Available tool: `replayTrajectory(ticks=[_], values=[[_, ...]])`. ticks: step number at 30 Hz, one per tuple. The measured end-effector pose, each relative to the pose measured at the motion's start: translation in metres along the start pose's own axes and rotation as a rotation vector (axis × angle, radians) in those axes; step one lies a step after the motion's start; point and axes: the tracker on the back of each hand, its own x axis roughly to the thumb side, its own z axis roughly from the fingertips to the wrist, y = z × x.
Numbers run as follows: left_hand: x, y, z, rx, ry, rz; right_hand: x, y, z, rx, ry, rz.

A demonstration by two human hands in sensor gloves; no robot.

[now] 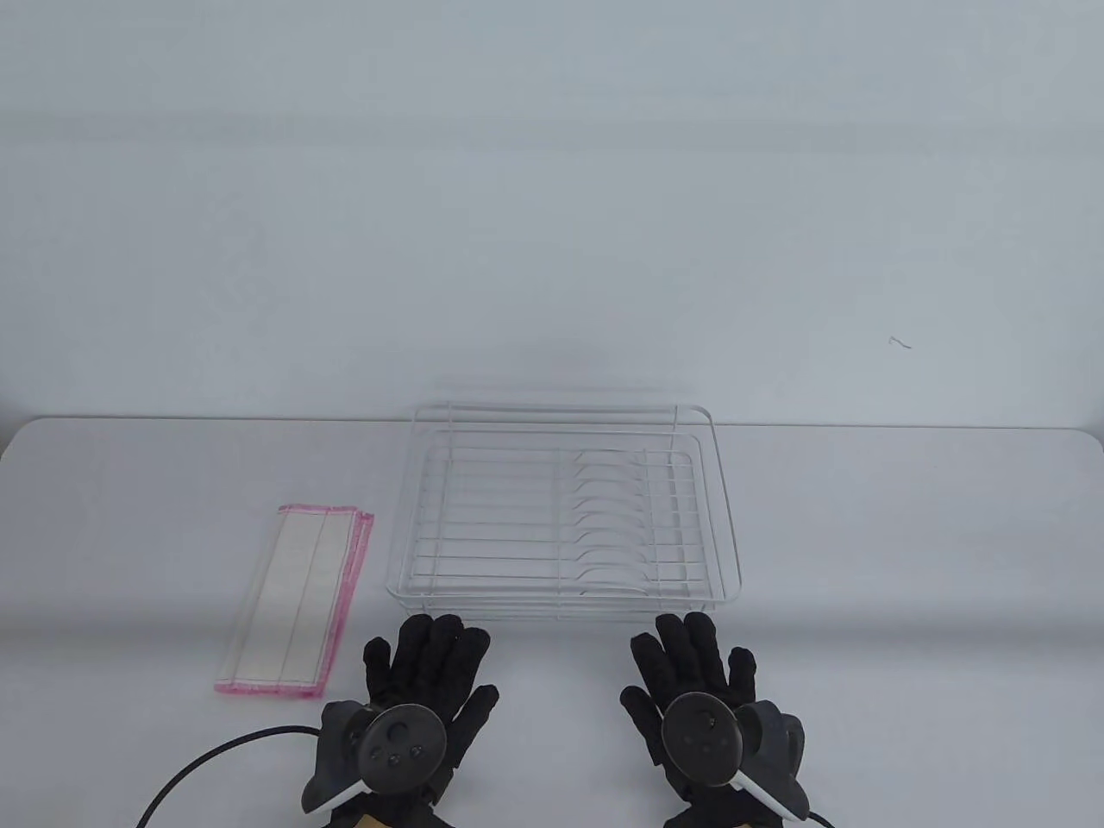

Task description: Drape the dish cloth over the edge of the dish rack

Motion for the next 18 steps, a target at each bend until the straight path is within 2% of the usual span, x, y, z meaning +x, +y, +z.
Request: replayTrajectory(ticks=[12,15,18], values=[[0.001,-0.001,0.000,0.001,-0.012,-0.002,0.001,0.001,0.000,0.009,-0.005,-0.012],[-0.003,0.008,-0.002,0.011,0.007,-0.001,0.001,0.001,0.000,0.015,-0.007,-0.017],[-0.021,0.024,-0.001,0.051,0.068,-0.009,0.001,0.001,0.000,0.021,-0.010,-0.024]])
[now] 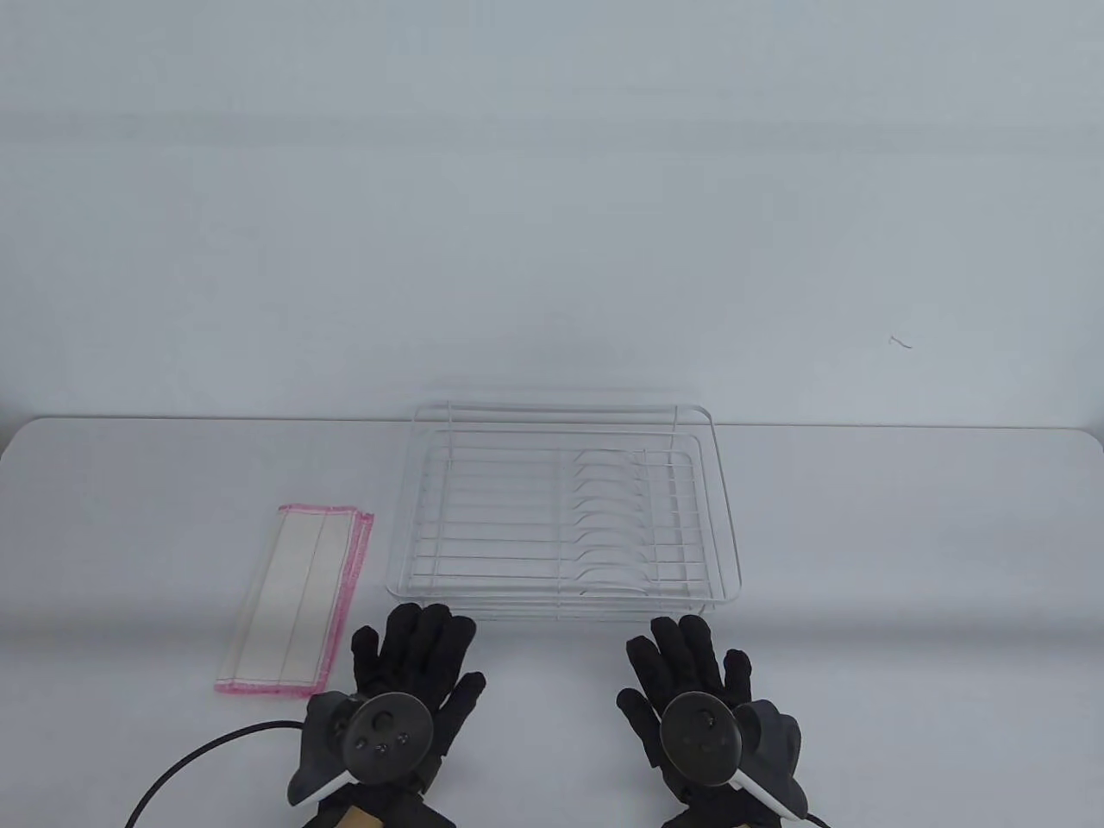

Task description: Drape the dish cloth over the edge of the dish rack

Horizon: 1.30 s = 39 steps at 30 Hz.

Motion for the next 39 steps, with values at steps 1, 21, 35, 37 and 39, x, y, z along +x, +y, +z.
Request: replayTrajectory(ticks=[1,21,35,37,39], values=[[-0.010,0.006,-0.001,0.002,0.034,-0.004,0.000,0.000,0.000,0.000,0.000,-0.003],[-0.185,-0.048,0.005,-0.449,0.691,-0.098,-0.004,0.007,-0.005,0.082,0.020,-0.047],[-0.182,-0.054,0.000,-0.314,0.688,-0.297,-0.008,0.011,-0.006,0.122,0.045,-0.066],[-0.186,-0.051,0.003,-0.285,0.724,-0.197,-0.008,0.011,-0.006,0.125,0.046,-0.069],[-0.190,-0.048,0.006,-0.238,0.750,-0.112,-0.008,0.011,-0.006,0.130,0.045,-0.069]])
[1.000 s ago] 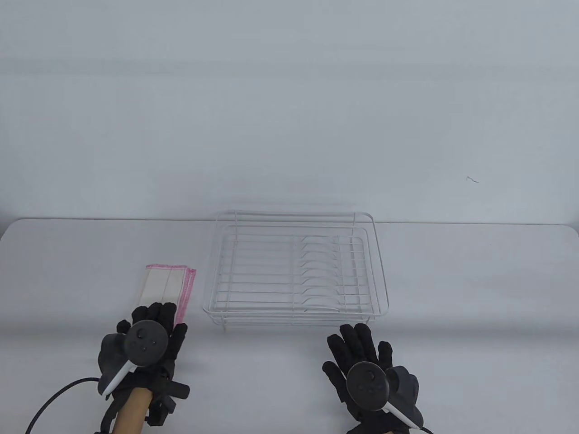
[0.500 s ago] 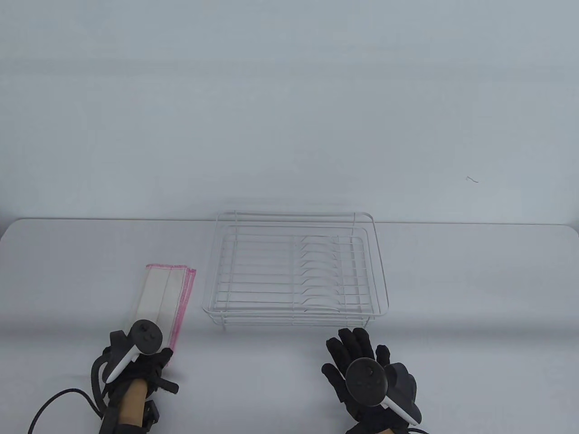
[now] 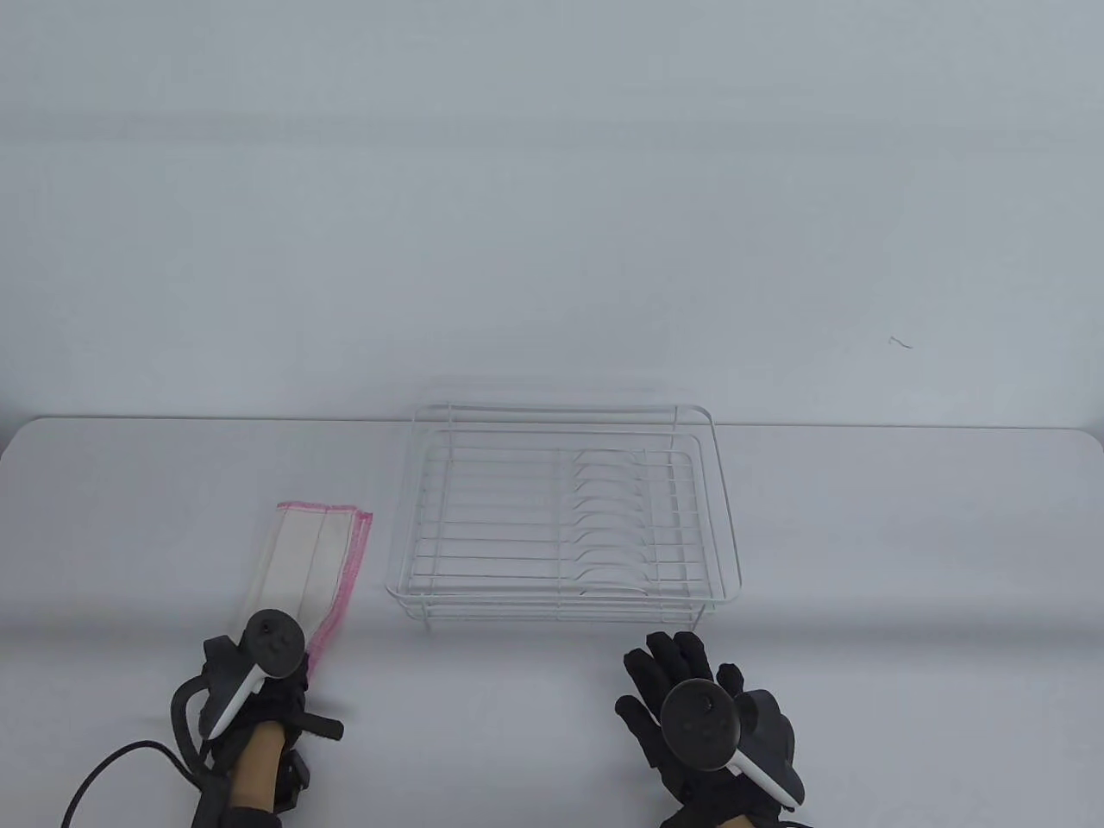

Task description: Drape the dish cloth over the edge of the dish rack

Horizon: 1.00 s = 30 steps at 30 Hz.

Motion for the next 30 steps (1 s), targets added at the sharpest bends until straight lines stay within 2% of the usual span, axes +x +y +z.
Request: replayTrajectory(ticks=[4,8,10,13,16,19,25,27,30], values=[[-0.009,0.004,0.001,0.009,0.026,0.141,0.000,0.000,0.000,0.009,-0.001,-0.003],[-0.008,0.016,0.009,0.209,-0.031,0.093,0.001,0.000,0.000,0.000,-0.001,-0.008],[-0.004,0.034,0.015,0.365,-0.069,0.050,0.000,-0.001,0.001,-0.030,-0.002,-0.017],[0.002,0.066,0.028,0.516,-0.115,0.067,0.001,-0.007,0.004,-0.109,-0.006,-0.027],[0.010,0.095,0.047,0.631,-0.191,0.152,0.000,-0.016,0.007,-0.181,-0.008,-0.056],[0.027,0.125,0.077,0.740,-0.330,0.224,-0.001,-0.029,0.012,-0.256,-0.016,-0.130],[0.064,0.157,0.139,0.882,-0.605,0.284,0.001,-0.056,0.025,-0.384,-0.045,-0.188],[0.073,0.161,0.152,0.869,-0.662,0.342,0.001,-0.064,0.030,-0.410,-0.058,-0.209],[0.087,0.158,0.161,0.793,-0.759,0.471,0.000,-0.079,0.039,-0.461,-0.085,-0.248]])
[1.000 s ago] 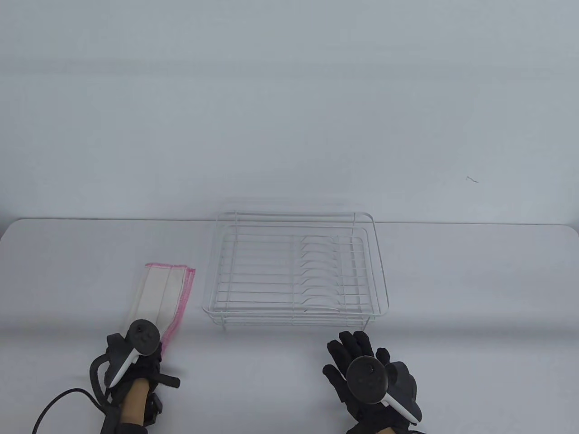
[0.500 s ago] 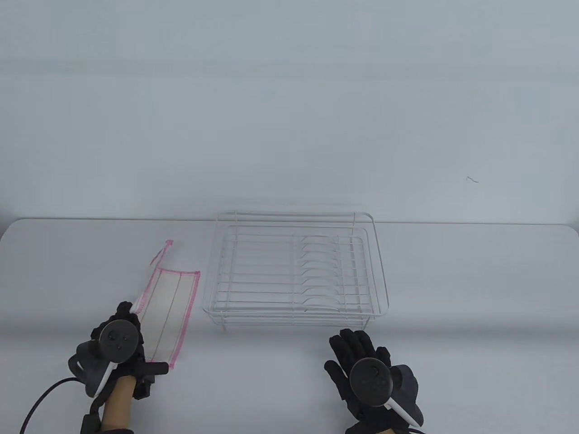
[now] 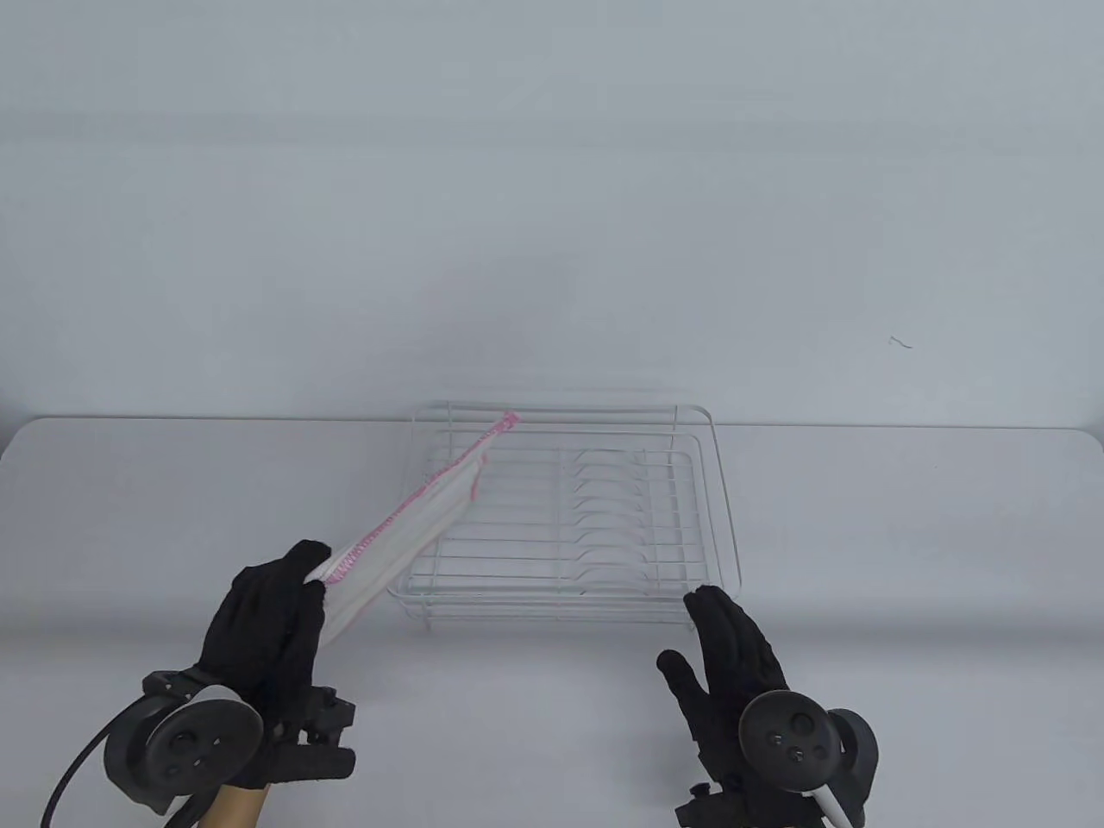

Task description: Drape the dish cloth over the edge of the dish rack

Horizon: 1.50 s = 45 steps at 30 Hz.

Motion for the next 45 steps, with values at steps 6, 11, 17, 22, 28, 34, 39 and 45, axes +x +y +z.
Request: replayTrajectory(ticks=[6,11,17,22,28,34,39,45], values=[[0.013,-0.025,0.009,-0.093,-0.042,0.271,0.002,-0.019,0.003,-0.012,-0.035,-0.070],[0.020,-0.048,0.023,-0.209,-0.080,0.390,-0.001,-0.032,0.006,-0.019,-0.091,-0.223],[0.029,-0.064,0.036,-0.302,-0.123,0.437,-0.004,-0.030,0.014,-0.053,-0.120,-0.232],[0.030,-0.066,0.040,-0.217,-0.147,0.368,-0.003,-0.031,0.019,-0.192,-0.130,-0.203],[0.031,-0.078,0.008,-0.213,-0.088,0.070,0.006,-0.033,-0.018,-0.179,-0.034,-0.086],[0.015,-0.117,-0.043,-0.361,0.045,-0.163,0.006,-0.021,-0.080,-0.059,0.144,0.045],[-0.005,-0.155,-0.065,-0.479,0.147,-0.271,-0.014,0.006,-0.123,0.026,0.274,0.094],[-0.036,-0.203,-0.078,-0.576,0.255,-0.349,-0.043,0.043,-0.165,0.115,0.392,0.182]])
